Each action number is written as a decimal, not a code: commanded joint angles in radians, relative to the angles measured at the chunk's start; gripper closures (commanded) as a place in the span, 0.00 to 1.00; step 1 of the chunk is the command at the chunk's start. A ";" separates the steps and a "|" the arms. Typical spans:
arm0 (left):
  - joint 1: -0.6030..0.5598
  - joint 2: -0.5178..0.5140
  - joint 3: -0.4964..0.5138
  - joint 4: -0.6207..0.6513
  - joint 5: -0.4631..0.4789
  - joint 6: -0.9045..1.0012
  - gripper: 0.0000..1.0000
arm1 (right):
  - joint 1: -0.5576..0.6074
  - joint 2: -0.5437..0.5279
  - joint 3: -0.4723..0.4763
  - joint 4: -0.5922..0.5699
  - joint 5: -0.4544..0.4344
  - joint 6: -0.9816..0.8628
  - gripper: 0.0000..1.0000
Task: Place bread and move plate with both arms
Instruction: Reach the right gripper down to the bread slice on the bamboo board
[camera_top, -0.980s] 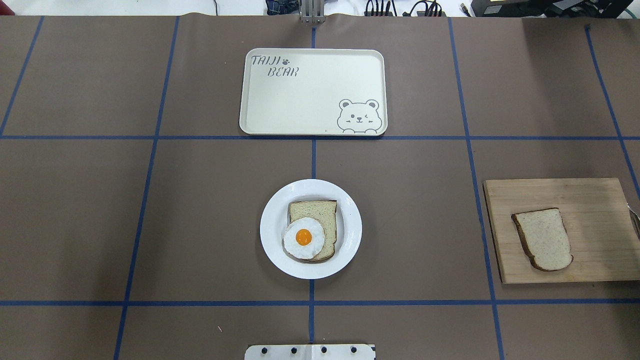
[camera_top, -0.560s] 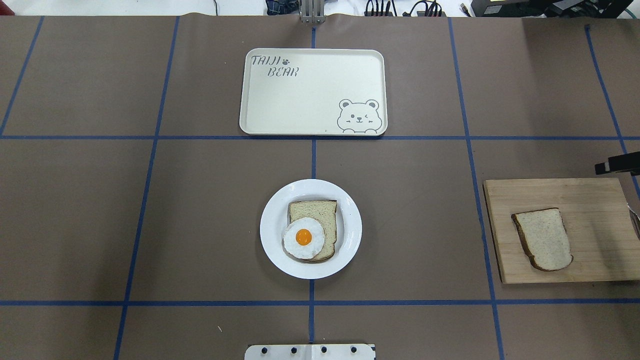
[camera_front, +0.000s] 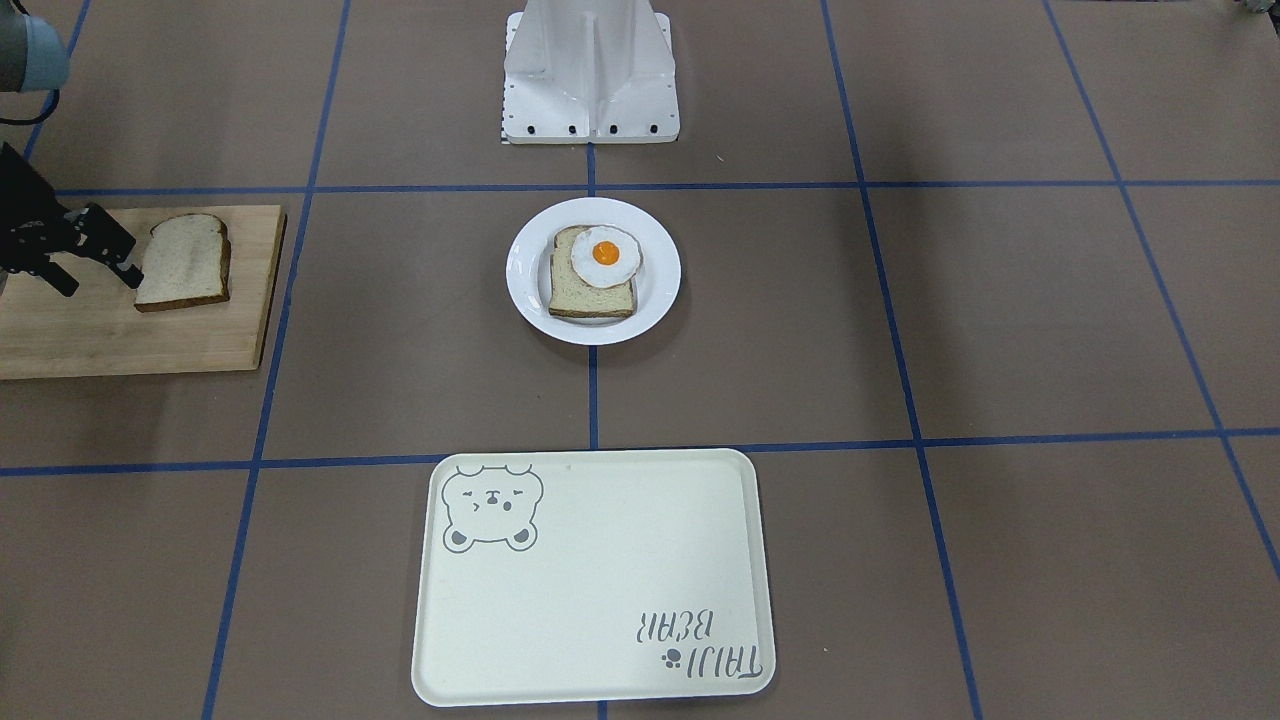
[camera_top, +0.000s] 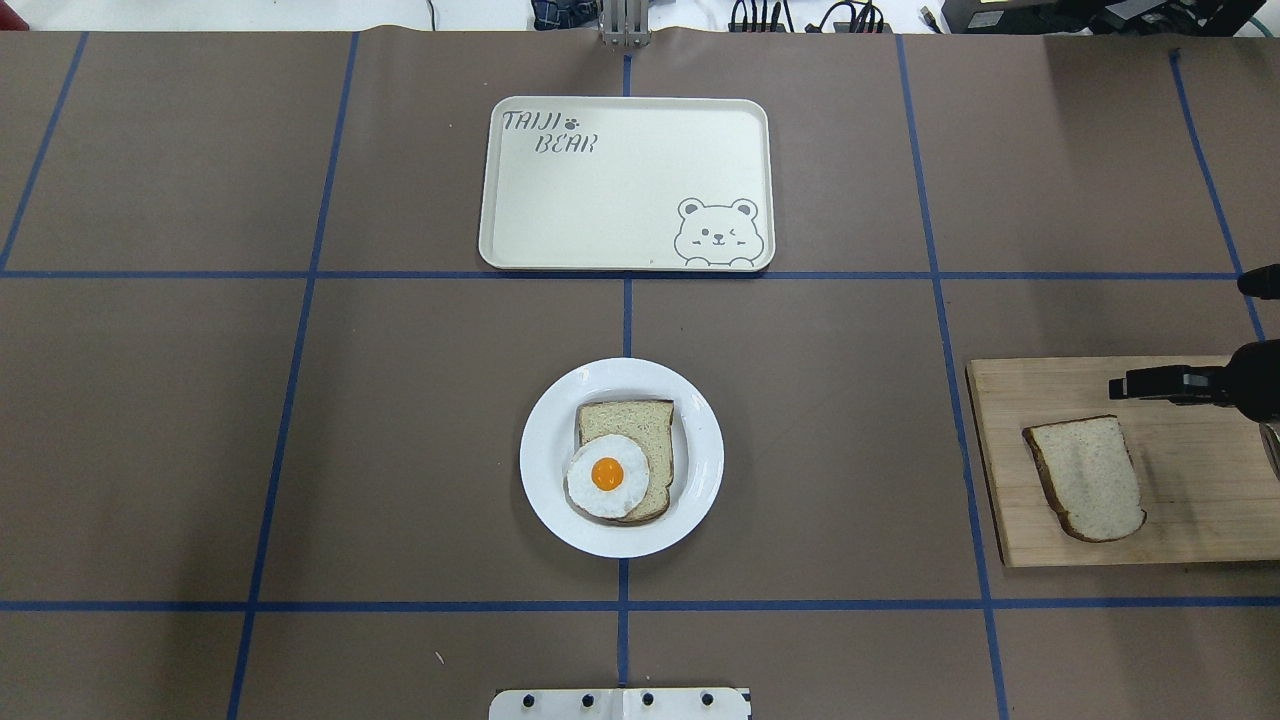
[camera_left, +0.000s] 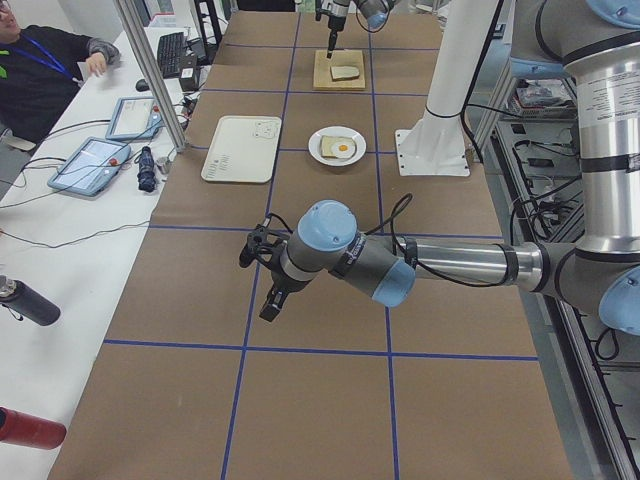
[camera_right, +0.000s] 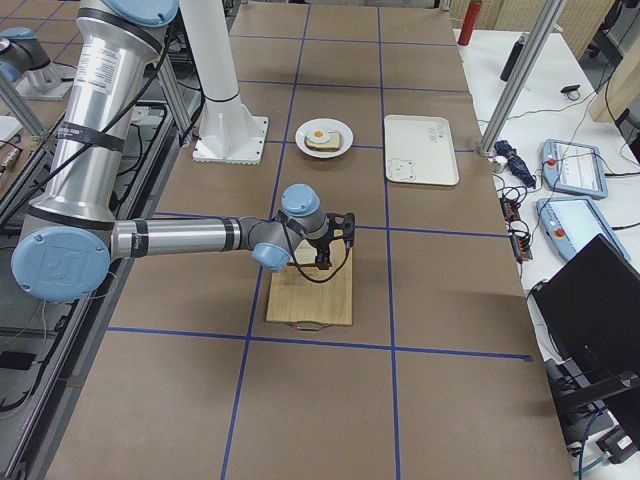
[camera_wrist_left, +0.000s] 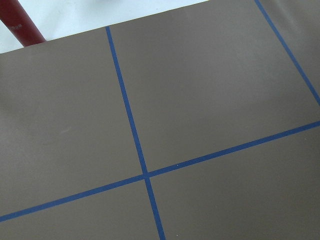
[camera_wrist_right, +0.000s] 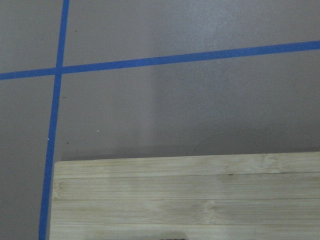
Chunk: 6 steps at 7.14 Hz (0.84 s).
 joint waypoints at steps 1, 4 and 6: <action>0.000 0.006 0.003 -0.008 0.000 0.001 0.02 | -0.094 0.000 -0.003 0.035 -0.067 0.033 0.24; 0.000 0.009 -0.002 -0.010 0.000 0.000 0.02 | -0.098 -0.023 -0.027 0.035 -0.073 -0.033 0.25; 0.000 0.009 -0.002 -0.011 0.000 0.000 0.02 | -0.099 -0.022 -0.050 0.037 -0.076 -0.047 0.28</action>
